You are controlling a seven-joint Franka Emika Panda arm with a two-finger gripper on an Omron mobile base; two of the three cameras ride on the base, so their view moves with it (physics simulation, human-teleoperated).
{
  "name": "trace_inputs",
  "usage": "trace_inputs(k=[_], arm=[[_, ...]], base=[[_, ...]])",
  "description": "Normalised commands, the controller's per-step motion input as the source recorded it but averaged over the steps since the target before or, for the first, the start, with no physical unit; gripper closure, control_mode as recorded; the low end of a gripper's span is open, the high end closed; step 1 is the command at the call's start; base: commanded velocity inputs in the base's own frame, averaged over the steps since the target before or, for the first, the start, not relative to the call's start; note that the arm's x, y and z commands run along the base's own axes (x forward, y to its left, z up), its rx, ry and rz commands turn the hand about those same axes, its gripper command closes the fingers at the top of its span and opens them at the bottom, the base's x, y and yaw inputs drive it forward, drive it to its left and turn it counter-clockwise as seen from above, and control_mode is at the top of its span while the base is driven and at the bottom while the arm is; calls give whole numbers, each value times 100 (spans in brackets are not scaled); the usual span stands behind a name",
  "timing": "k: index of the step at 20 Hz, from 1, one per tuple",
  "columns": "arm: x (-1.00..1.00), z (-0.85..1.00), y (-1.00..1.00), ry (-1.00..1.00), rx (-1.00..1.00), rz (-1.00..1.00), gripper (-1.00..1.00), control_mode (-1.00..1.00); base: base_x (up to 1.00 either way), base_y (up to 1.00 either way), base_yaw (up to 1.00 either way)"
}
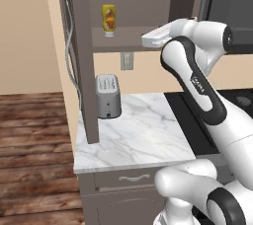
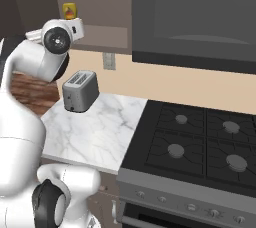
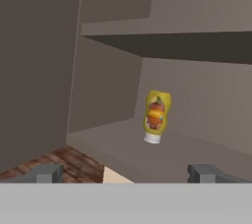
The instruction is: Move the mustard and condiment bottle from the cabinet to the dining counter.
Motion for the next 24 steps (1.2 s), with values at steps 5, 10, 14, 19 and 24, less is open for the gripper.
trace_inputs(k=[5,10,14,19,24], arm=[[30,0,0,0,0,0,-100,-100],[32,0,1,0,0,0,-100,-100],[31,0,2,0,0,0,-100,-100],[27,0,0,0,0,0,-100,-100],[26,-1,0,0,0,0,-100,-100]], base=[[0,0,0],[0,0,0],[0,0,0],[0,0,0],[0,0,0]])
